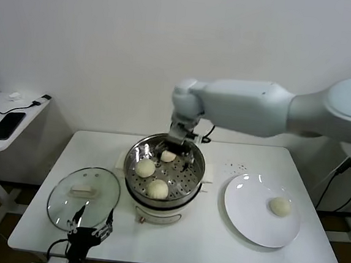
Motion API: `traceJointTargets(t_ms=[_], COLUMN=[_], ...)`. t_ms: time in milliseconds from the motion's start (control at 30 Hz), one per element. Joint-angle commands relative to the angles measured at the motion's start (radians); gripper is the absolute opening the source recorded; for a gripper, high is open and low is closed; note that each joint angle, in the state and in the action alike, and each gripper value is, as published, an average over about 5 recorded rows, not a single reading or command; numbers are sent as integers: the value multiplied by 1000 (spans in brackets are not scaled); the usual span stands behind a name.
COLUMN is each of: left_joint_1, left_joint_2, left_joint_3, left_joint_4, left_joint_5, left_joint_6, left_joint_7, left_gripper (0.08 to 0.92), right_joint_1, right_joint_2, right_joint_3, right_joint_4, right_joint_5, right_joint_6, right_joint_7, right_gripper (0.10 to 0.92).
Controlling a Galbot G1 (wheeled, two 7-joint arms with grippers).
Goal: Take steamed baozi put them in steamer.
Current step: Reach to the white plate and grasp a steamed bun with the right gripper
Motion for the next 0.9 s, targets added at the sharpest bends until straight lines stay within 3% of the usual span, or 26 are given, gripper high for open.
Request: traceJointTargets(t_ms=[33, 233, 400, 900], left_joint_1=[-7, -11, -8, 16], left_joint_2=[3, -2, -11, -30], left_joint_3=[-3, -7, -8, -6], left_joint_4=[-3, 4, 9, 23], left_joint_5=[-2, -3, 5, 32], left_joint_6=[-1, -1, 0, -9], left_joint_7=[1, 2, 3, 3], left_gripper=[823, 823, 823, 823], right_joint_1=[223, 112, -69, -555], right_joint_2=[-364, -601, -702, -680], right_joint_3=[-238, -299, -201, 217], right_joint_4=[34, 75, 52, -127], right_joint_5=[216, 125, -5, -194], right_joint_6=[-383, -473, -485, -486], right_joint_7=[-38, -1, 22, 79], right_gripper=[823, 823, 823, 823])
